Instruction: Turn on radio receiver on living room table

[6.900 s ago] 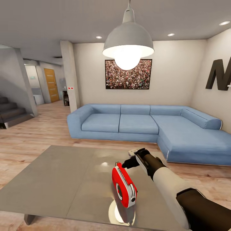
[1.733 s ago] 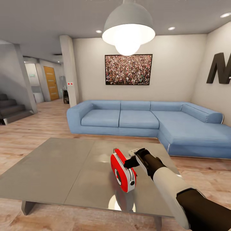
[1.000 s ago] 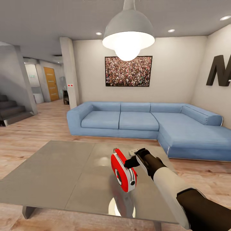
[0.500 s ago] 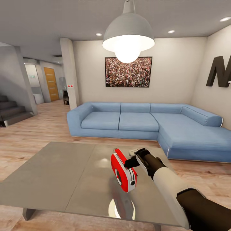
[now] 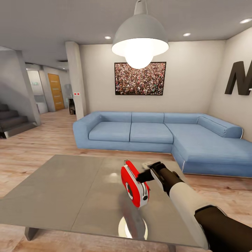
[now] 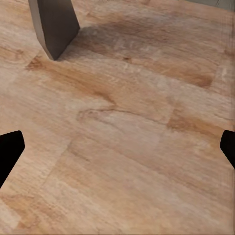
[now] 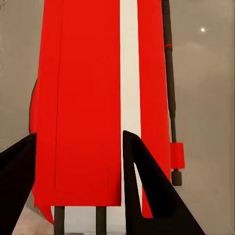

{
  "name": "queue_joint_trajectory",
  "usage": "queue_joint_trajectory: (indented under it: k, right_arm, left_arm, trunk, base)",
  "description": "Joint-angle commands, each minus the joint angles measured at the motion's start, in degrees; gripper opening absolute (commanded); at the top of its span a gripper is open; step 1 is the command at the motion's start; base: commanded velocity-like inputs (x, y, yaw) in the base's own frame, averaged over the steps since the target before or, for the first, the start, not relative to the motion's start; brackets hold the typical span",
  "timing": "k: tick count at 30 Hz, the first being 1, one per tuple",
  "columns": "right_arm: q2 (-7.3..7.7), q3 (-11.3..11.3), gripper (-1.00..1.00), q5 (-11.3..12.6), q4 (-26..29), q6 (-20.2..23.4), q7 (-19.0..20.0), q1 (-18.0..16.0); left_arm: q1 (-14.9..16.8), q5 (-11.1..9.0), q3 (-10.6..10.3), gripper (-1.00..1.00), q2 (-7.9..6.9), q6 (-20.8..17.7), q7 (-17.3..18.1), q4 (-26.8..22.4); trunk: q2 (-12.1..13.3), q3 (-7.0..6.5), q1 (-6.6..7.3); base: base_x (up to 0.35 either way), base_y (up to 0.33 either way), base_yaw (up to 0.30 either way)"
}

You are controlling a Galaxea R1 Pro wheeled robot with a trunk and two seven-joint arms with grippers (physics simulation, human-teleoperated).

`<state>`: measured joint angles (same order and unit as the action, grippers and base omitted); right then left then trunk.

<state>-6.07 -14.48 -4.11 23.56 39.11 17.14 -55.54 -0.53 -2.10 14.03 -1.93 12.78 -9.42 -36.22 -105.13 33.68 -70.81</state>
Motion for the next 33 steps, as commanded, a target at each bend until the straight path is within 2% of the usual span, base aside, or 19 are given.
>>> queue_joint_trajectory:
  k: [1,3,6,8,10,12,14,18,20,22,23,24,27,28,33]
  right_arm:
    - [0.32,0.10,-1.00,0.73,0.04,-0.56,1.87,0.00]
    - [1.72,0.09,-1.00,0.46,0.07,-1.29,8.10,0.00]
    - [5.24,0.04,-1.00,0.30,0.39,-1.74,19.44,0.00]
    - [7.26,0.05,-1.00,0.27,0.60,-1.86,25.52,0.00]
    - [8.37,-0.03,-1.00,0.21,0.71,-1.90,30.66,0.00]
    - [8.92,-0.08,-1.00,0.14,0.76,-1.93,34.90,0.00]
    - [9.15,-0.10,-1.00,0.10,0.77,-1.93,36.31,0.00]
    - [9.41,-0.18,-1.00,0.12,0.73,-3.05,37.18,0.00]
    - [9.69,-0.24,-1.00,0.23,0.57,-6.04,37.84,0.00]
    - [10.29,-0.33,-1.00,0.34,0.26,-10.49,41.22,0.00]
    - [10.44,-0.34,-1.00,0.30,0.20,-11.33,41.96,0.00]
    - [10.83,-0.32,-1.00,-0.09,0.13,-13.13,43.35,0.00]
    - [11.69,-0.23,-1.00,-1.47,0.02,-16.52,45.52,0.00]
    - [11.75,-0.22,-1.00,-1.58,0.01,-16.78,45.68,0.00]
    - [11.86,-0.20,-1.00,-1.77,-0.07,-17.28,45.92,0.00]
  left_arm:
    - [0.00,0.03,-0.04,1.00,0.01,0.02,-0.01,-0.03]
    - [0.00,0.06,-0.10,1.00,-0.17,0.04,0.00,-0.80]
    - [0.00,0.07,-0.15,1.00,-0.21,-0.08,0.23,-4.12]
    - [0.00,0.12,-0.31,1.00,-0.06,-0.18,0.49,-6.34]
    - [0.00,0.15,-1.29,1.00,0.03,-0.34,0.68,-8.15]
    - [0.00,0.15,-3.53,1.00,0.07,-0.51,0.72,-9.92]
    - [0.00,0.16,-5.06,1.00,0.13,-0.60,0.72,-11.00]
    - [0.00,0.12,-6.16,1.00,0.17,-0.64,0.68,-11.79]
    - [0.00,0.10,-6.33,1.00,0.20,-0.65,0.70,-11.98]
    - [0.00,0.08,-6.56,1.00,0.24,-0.70,0.72,-12.80]
    - [0.00,0.08,-6.68,1.00,0.25,-0.81,0.72,-13.10]
    - [0.00,0.08,-7.13,1.00,0.25,-1.60,0.72,-14.06]
    - [0.00,0.02,-10.28,1.00,0.47,-8.17,0.70,-19.89]
    - [0.00,0.01,-11.29,-1.00,0.55,-9.97,0.69,-21.94]
    - [0.00,0.05,-16.64,-1.00,1.74,-19.69,0.62,-32.27]
  trunk:
    - [0.00,0.00,0.00]
    - [0.00,0.00,0.00]
    - [0.00,0.00,0.00]
    - [0.00,0.00,0.00]
    - [0.00,0.00,0.00]
    - [0.00,0.00,0.00]
    - [0.00,0.00,0.00]
    - [0.00,0.00,0.00]
    - [0.00,0.00,0.00]
    - [0.00,0.00,0.00]
    - [0.00,0.00,0.00]
    - [0.00,0.00,0.00]
    - [0.00,0.00,0.00]
    - [0.00,0.00,0.00]
    - [0.00,0.00,0.00]
  base:
    - [0.000,0.000,0.000]
    - [0.000,0.000,0.000]
    - [0.000,0.000,0.000]
    - [0.000,0.000,0.000]
    - [0.000,0.000,0.000]
    - [0.000,0.000,0.000]
    - [0.000,0.000,0.000]
    - [0.000,0.000,0.000]
    - [0.000,0.000,0.000]
    - [0.000,0.000,0.000]
    - [0.000,0.000,0.000]
    - [0.000,0.000,0.000]
    - [0.000,0.000,0.000]
    - [0.000,0.000,0.000]
    - [0.000,0.000,0.000]
